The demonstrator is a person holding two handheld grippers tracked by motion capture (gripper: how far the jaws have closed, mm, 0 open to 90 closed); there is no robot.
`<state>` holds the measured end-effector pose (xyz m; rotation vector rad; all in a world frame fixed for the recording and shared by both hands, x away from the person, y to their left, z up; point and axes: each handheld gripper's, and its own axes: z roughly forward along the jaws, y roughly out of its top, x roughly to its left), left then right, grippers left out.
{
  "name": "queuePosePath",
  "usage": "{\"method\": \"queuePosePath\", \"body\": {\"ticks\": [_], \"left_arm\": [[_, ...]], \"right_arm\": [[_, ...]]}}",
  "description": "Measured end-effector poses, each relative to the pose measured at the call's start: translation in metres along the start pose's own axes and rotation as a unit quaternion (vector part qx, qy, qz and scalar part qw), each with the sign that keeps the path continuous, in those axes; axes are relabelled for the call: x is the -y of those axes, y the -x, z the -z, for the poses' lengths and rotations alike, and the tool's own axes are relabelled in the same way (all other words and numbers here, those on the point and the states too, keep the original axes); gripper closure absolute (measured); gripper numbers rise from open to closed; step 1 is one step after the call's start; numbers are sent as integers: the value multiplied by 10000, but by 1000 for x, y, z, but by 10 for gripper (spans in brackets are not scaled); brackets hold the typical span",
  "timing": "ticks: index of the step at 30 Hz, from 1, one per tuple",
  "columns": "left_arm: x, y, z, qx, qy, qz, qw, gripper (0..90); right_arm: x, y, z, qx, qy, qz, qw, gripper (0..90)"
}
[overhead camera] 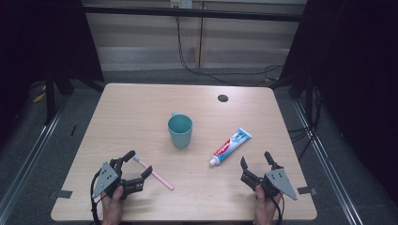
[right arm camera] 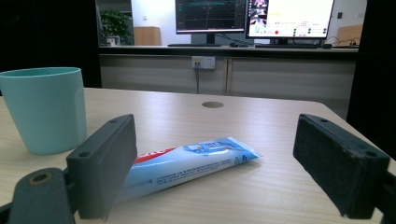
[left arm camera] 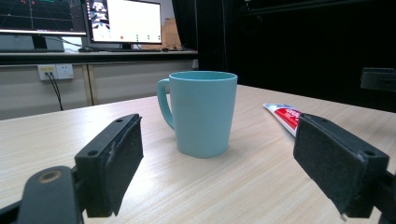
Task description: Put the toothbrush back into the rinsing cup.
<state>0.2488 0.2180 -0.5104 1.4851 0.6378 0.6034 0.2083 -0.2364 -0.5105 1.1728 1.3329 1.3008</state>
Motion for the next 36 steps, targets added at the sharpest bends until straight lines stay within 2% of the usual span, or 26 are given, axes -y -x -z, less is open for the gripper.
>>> {"method": "queuePosePath", "body": {"ticks": [10,14,17,20,22,23,24,25,26,27,28,29,31,36], "left_arm": [[0,0,1,-21,-33,-22,10000,158],[0,-2,0,-19,-30,106,9999,158],[-1,-2,-1,-101,-92,234,9996,158],[-1,-1,-2,-50,-37,291,9996,157],[-3,0,-2,10,-19,234,9997,158],[-6,2,-3,-140,-119,113,9998,161],[-6,2,-3,-140,-119,113,9998,162],[-9,4,-4,-255,-176,18,9995,166],[-9,4,-4,-255,-176,18,9995,166],[-14,4,-4,-276,-278,63,9992,165],[-14,4,-4,-276,-278,63,9992,164],[-18,4,-4,-263,-404,64,9988,165],[-22,4,-1,-292,-470,32,9985,165],[-27,2,2,-230,-675,22,9975,164]], "right_arm": [[0,0,0,-96,-3,44,9999,131],[0,1,0,-96,12,-8,10000,131],[0,1,0,-80,11,-8,10000,131],[0,1,0,-65,2,-16,10000,133],[0,0,0,-61,-17,3,10000,135],[0,0,0,-53,-18,1,10000,135],[0,0,0,-53,-18,1,10000,135],[0,0,0,-44,-12,-14,10000,135],[0,0,0,-35,-12,-6,10000,135],[0,0,0,-46,-7,-1,10000,135],[0,0,0,-46,-7,-1,10000,135],[0,0,0,-47,-11,-9,10000,135],[0,0,0,-46,-9,-4,10000,135],[0,0,0,-47,-17,28,10000,138]]}}
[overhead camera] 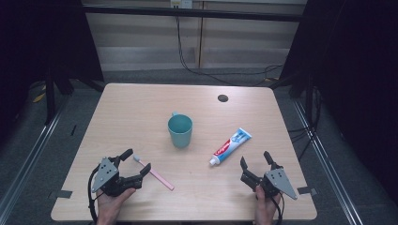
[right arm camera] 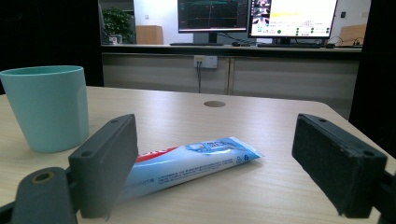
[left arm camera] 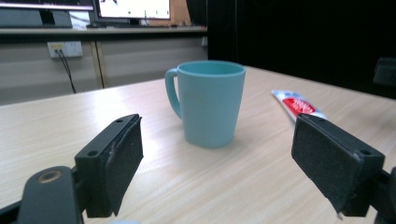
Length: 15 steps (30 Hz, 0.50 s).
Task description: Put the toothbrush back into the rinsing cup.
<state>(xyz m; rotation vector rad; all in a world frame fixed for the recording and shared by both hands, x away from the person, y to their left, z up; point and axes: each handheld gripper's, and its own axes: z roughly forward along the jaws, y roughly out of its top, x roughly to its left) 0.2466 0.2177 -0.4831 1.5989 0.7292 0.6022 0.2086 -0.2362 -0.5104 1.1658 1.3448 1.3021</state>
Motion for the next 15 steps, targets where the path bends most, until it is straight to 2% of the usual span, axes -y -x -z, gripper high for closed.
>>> {"method": "queuePosePath", "body": {"ticks": [4,9,12,15], "left_arm": [[-2,0,2,-18,-87,81,9999,164],[-7,-1,3,137,-296,214,9992,206],[-7,-2,3,166,-563,436,9973,215],[-7,-2,4,176,-792,513,9954,221]], "right_arm": [[0,0,0,5,0,19,10000,139],[0,0,0,12,1,8,10000,140],[0,0,0,18,10,-16,10000,140],[0,0,1,35,39,-40,10000,139]]}}
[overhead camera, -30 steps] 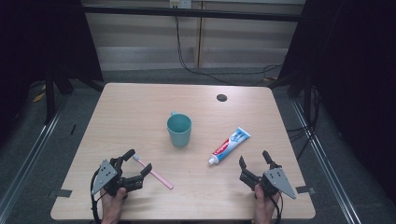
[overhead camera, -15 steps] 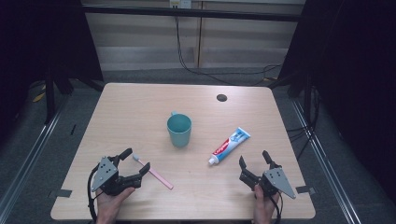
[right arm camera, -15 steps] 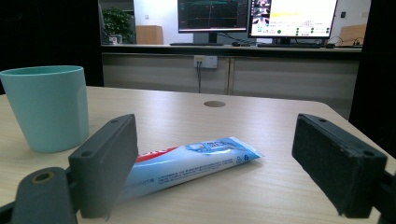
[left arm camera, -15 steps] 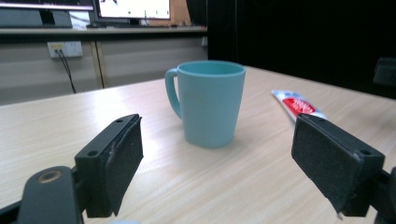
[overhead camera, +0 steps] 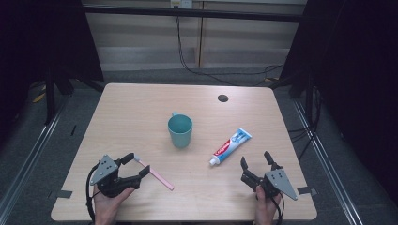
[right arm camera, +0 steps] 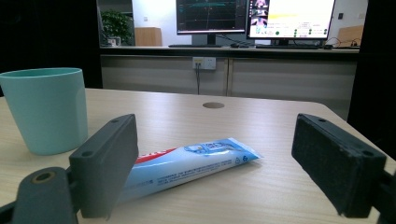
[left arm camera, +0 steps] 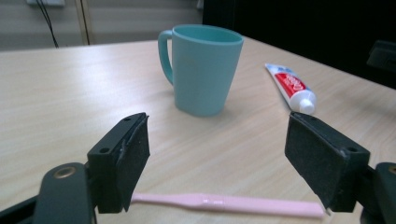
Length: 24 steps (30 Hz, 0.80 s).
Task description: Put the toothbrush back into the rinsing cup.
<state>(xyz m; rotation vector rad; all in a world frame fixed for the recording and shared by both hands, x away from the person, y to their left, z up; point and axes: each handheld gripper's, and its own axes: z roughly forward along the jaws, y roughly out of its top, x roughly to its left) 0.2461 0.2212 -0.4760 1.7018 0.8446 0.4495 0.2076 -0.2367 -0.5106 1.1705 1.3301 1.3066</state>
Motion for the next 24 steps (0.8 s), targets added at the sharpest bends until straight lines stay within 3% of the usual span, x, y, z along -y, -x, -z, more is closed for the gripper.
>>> {"method": "queuePosePath", "body": {"ticks": [4,10,13,19,20,24], "left_arm": [[-4,-3,3,45,-108,82,9999,265],[-14,-6,4,56,-473,127,9988,296],[-20,-9,2,43,-738,128,9972,279],[-28,-9,-4,193,-953,199,9951,280],[-30,-9,-6,243,-1072,229,9937,281],[-33,-9,-6,141,-1262,223,9917,283]], "right_arm": [[0,0,0,-13,0,16,10000,140],[0,0,0,-29,-15,27,10000,140],[0,0,0,-20,-13,23,10000,140],[0,0,-1,-19,-19,13,10000,140],[0,0,-1,-21,-9,16,10000,140],[0,0,0,-27,-10,13,10000,140]]}}
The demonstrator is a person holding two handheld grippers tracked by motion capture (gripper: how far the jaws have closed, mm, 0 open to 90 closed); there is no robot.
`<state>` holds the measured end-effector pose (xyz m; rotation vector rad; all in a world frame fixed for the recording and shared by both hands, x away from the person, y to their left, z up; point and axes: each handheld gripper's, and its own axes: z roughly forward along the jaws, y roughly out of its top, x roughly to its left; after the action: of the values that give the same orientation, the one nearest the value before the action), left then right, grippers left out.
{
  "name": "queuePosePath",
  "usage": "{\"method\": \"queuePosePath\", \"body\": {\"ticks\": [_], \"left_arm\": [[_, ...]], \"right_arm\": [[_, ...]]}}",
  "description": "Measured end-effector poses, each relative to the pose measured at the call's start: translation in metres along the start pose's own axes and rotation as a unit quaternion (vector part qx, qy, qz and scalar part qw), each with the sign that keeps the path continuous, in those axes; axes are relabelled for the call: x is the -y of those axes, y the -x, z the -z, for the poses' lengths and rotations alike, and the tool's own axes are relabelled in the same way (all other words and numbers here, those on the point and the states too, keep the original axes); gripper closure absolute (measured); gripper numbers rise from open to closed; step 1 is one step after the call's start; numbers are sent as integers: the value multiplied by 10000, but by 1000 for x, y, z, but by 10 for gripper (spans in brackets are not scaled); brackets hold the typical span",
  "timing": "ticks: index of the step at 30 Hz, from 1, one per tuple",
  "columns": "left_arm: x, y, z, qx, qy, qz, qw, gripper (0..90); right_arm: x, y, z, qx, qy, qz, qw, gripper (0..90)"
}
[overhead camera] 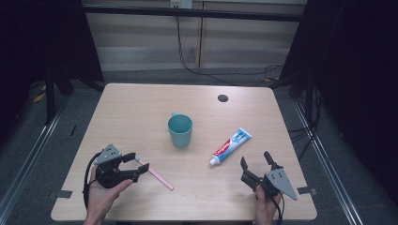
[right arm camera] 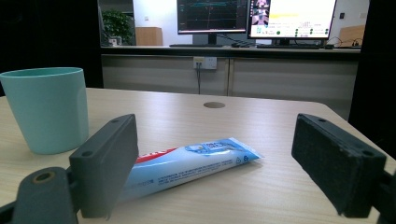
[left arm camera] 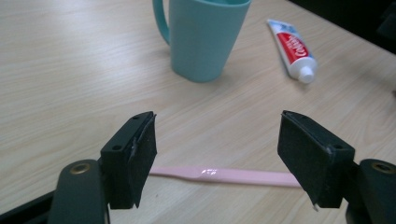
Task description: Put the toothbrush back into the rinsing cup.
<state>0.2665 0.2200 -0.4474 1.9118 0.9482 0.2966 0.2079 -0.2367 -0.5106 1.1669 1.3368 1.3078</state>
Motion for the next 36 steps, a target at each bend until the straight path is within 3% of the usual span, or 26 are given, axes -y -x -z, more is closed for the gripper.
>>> {"method": "queuePosePath", "body": {"ticks": [10,13,17,18,21,25,26,27,32,36], "left_arm": [[-9,1,-2,95,-406,74,9991,298],[-15,3,-4,103,-701,29,9975,333],[-22,3,-11,51,-962,146,9952,335],[-26,4,-17,45,-1112,277,9934,335],[-32,4,-25,135,-1484,326,9883,335],[-36,4,-29,101,-1588,363,9866,349],[-39,4,-31,138,-1682,475,9845,349],[-39,4,-31,138,-1682,475,9845,349],[-46,2,-39,131,-2193,571,9739,353],[-48,-1,-41,79,-2283,721,9709,370]], "right_arm": [[0,0,0,7,1,4,10000,140],[0,0,0,8,1,-1,10000,140],[0,0,0,3,5,0,10000,140],[0,0,0,1,3,-2,10000,140],[0,0,0,2,5,-7,10000,140],[0,0,0,3,7,1,10000,140],[0,0,0,3,8,4,10000,140],[0,0,0,3,8,4,10000,140],[0,0,0,8,11,-3,10000,140],[0,0,0,12,-7,11,10000,140]]}}
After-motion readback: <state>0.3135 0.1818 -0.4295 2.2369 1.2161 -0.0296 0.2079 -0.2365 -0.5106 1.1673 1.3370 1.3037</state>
